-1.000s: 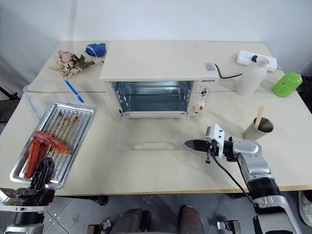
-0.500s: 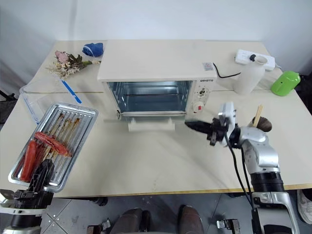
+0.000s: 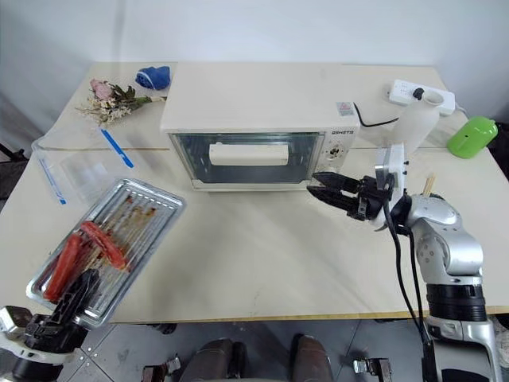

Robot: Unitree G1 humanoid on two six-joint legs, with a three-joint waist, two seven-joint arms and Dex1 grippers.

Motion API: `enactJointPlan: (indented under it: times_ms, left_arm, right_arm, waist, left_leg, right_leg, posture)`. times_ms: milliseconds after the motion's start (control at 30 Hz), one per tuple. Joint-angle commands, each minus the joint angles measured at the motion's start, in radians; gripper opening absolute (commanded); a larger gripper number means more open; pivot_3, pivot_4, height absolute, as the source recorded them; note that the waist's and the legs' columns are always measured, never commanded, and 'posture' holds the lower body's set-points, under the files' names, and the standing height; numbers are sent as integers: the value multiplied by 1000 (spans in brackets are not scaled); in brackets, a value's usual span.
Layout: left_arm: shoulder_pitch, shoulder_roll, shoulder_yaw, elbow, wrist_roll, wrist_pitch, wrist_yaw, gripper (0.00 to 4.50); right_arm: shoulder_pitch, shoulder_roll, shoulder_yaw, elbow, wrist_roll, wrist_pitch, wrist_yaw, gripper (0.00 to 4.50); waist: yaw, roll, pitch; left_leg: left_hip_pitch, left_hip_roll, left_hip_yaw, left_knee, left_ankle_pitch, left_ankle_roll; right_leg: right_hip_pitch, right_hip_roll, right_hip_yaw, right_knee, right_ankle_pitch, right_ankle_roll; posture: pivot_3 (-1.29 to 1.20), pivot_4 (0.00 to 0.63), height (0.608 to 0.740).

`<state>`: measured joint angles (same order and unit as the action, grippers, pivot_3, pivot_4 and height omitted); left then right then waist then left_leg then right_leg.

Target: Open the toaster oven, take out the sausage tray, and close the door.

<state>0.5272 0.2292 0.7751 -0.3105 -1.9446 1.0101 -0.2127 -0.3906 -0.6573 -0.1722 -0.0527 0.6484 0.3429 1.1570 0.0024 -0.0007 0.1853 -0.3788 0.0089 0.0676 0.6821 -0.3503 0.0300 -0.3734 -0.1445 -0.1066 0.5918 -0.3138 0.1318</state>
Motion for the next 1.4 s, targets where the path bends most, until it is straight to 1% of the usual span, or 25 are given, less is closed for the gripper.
enactJointPlan:
  times_ms: [33, 67, 100, 200, 300, 333, 433, 467, 533, 567, 667, 867, 967, 1067, 1200, 1300, 1400]
  left_arm:
    - [-9, 111, -50, 37, -28, 67, -22, 0]
    - [-26, 157, -81, 53, -28, 87, -16, 0]
    - [-44, 189, -104, 67, -28, 99, -18, 0]
    - [-124, 282, -175, 126, -28, 133, -7, 0]
    - [-227, 362, -255, 177, -28, 149, 4, 0]
    - [-284, 389, -298, 205, -28, 152, 14, 0]
    - [-376, 438, -378, 262, -26, 166, 16, 0]
    - [-427, 448, -414, 294, -14, 180, 14, 0]
    - [-563, 455, -503, 363, 79, 219, -13, 0]
    - [-643, 449, -554, 399, 141, 245, -38, 0]
    - [-809, 424, -652, 485, 290, 290, -125, 0]
    - [-1011, 349, -766, 632, 532, 339, -278, 0]
    - [-1082, 306, -795, 698, 648, 336, -310, 0]
    - [-1149, 268, -794, 779, 723, 387, -314, 0]
    - [-1180, 241, -787, 778, 805, 402, -343, 0]
    - [-1170, 238, -785, 733, 866, 394, -338, 636]
    - [-1130, 242, -773, 667, 927, 349, -345, 1579]
  right_arm:
    - [118, -55, -74, -76, -26, -80, 40, 2774]
    - [154, -65, -90, -92, -26, -88, 39, 3066]
    - [180, -71, -101, -110, -27, -95, 34, 3466]
    - [261, -78, -141, -176, -22, -97, 1, 4449]
    - [342, -83, -183, -228, -27, -107, -16, 4487]
    - [377, -83, -201, -249, -29, -109, -23, 4487]
    - [450, -81, -235, -301, -24, -110, -43, 4487]
    - [484, -79, -251, -326, -24, -111, -51, 4487]
    - [552, -74, -290, -372, -25, -114, -71, 4487]
    - [591, -71, -314, -403, -23, -109, -86, 4487]
    - [689, -59, -371, -472, -15, -103, -116, 4487]
    - [834, -23, -443, -577, 2, -106, -158, 4487]
    - [877, -10, -460, -613, 9, -107, -178, 4487]
    - [904, -1, -473, -638, 16, -104, -195, 4487]
    - [914, -1, -469, -654, 22, -103, -213, 4487]
    - [897, -7, -450, -656, 22, -98, -236, 4500]
    - [868, -13, -425, -644, 17, -98, -246, 4500]
  waist:
    - [5, 0, 0]
    - [9, 1, 0]
    - [8, 1, 0]
    - [6, 2, 0]
    - [3, 1, 0]
    - [1, 2, 0]
    - [2, 3, 0]
    - [1, 3, 0]
    - [4, 5, -1]
    - [8, 5, 0]
    - [23, 4, 0]
    - [25, 4, 0]
    - [35, 5, -1]
    - [59, 6, -2]
    - [74, 7, -2]
    - [76, 7, -2]
    - [70, 7, -2]
  left_leg:
    - [0, 0, -1, 0, 0, 0]
    - [0, 0, -1, 0, 0, 0]
    - [0, 0, 0, 0, 0, 1]
    - [2, -1, 4, 1, 2, 1]
    - [5, 0, 4, 1, 4, -1]
    - [5, 0, 3, 0, 4, -2]
    - [6, 1, 3, 0, 5, -4]
    - [6, 1, 3, -1, 5, -4]
    - [7, 1, 3, -2, 5, -5]
    - [7, 0, 3, -2, 5, -4]
    - [7, -2, 5, -1, 6, -3]
    - [7, -6, 7, -1, 7, -1]
    - [8, -7, 7, -1, 10, 0]
    - [8, -11, 6, -1, 12, 3]
    - [8, -13, 6, -1, 11, 0]
    - [8, -13, 5, -1, 11, 0]
    - [8, -13, 5, -2, 11, 1]
  right_leg:
    - [0, 1, 0, 1, 0, 0]
    - [0, 1, 0, 1, 0, 0]
    - [0, 1, 0, 1, 0, 0]
    - [0, 0, 1, 1, 0, 0]
    - [1, -3, 3, 1, 0, 0]
    - [1, -4, 4, 2, 0, 0]
    - [0, -4, 5, 5, 0, -1]
    - [-1, -4, 5, 6, 0, -1]
    - [-1, -3, 5, 10, 0, -1]
    - [-1, 0, 4, 12, -1, -1]
    - [-2, 2, 1, 13, 0, 0]
    - [-2, 2, 3, 12, 2, 4]
    - [-1, 0, 3, 13, 3, 5]
    - [0, -5, 3, 9, 4, 7]
    - [1, -7, 5, 8, 6, 10]
    - [1, -8, 5, 8, 6, 10]
    - [0, -7, 5, 8, 6, 10]
  posture:
    - [0, 150, 740]
    - [0, 150, 740]
    - [0, 150, 740]
    - [0, 150, 740]
    - [0, 150, 740]
    - [0, 150, 740]
    - [0, 150, 740]
    - [0, 150, 740]
    - [0, 150, 740]
    - [0, 150, 740]
    - [0, 150, 740]
    - [0, 150, 740]
    - [0, 150, 740]
    - [0, 150, 740]
    - [0, 150, 740]
    - [0, 150, 740]
    - [0, 150, 740]
